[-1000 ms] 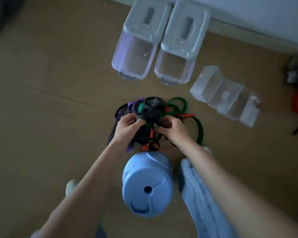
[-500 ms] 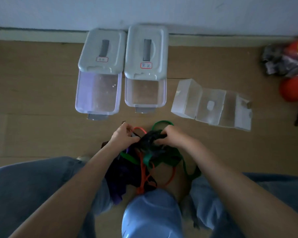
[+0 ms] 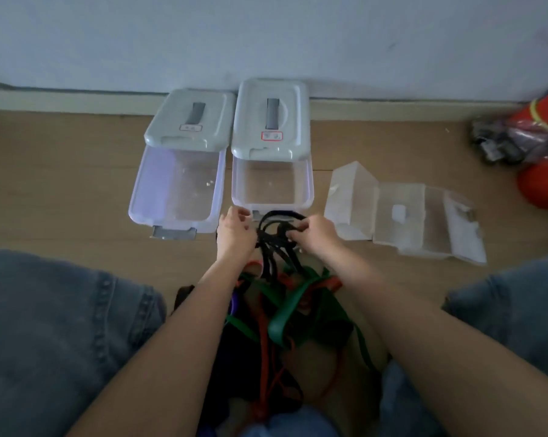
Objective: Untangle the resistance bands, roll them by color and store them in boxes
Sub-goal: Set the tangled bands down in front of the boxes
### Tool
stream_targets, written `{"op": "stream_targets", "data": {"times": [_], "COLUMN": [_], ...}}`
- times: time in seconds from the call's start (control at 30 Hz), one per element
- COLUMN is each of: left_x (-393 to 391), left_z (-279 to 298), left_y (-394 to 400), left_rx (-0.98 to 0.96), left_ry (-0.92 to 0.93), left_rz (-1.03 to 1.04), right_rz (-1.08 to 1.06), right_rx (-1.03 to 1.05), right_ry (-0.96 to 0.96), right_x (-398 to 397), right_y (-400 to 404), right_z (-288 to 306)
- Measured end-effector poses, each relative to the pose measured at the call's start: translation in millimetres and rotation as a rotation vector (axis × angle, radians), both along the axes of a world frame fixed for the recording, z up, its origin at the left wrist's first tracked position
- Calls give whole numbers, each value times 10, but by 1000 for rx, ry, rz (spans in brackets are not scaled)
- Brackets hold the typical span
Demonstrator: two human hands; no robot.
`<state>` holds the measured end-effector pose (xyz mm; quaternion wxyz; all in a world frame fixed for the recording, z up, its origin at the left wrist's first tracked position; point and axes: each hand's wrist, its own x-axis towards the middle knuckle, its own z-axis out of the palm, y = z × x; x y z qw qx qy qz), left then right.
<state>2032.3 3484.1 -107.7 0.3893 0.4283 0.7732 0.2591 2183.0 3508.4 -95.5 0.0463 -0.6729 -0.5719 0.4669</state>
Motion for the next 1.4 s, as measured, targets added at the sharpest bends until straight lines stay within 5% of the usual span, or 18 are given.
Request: {"op": "stream_targets", "data": {"times": [0.07,0.2,0.3,0.57,0.77,1.0,1.13,1.23,1.4], "left_x": [-22,-125,-151,181,209,202,120,209,250], "left_z": [120,207,224,77,-260,-522,-340,-197,190], "left_y": [-9,-413,-673,-935,-1078,-1130,-1037,-1081,-1220], "left_rx": [16,-339,-359,-277,-158,-44,-66,-67,-254], "left_ry": [-36,310,361,145,315,171,-421,-461,-359], "left_rz": [-51,-519,-620,-358,-256,-143,523,705,-71], "right_rz": [-30,322,392,578,83,-243,-540,-485,-54], "right_rx": [-12,-143,-143,-297,-233,-338,-326,-88,239], "right_ry": [-10,-229,-275,-223,0,52,225,151,211], "right_x": [-53,-109,-102,51,-87,-195,25,158,-46], "right_y": [-105,-443,-608,-903,-840,-1160,-1017,-998,-1057], "right_z": [144,331,327,-40,-330,-561,-410,-233,235]}}
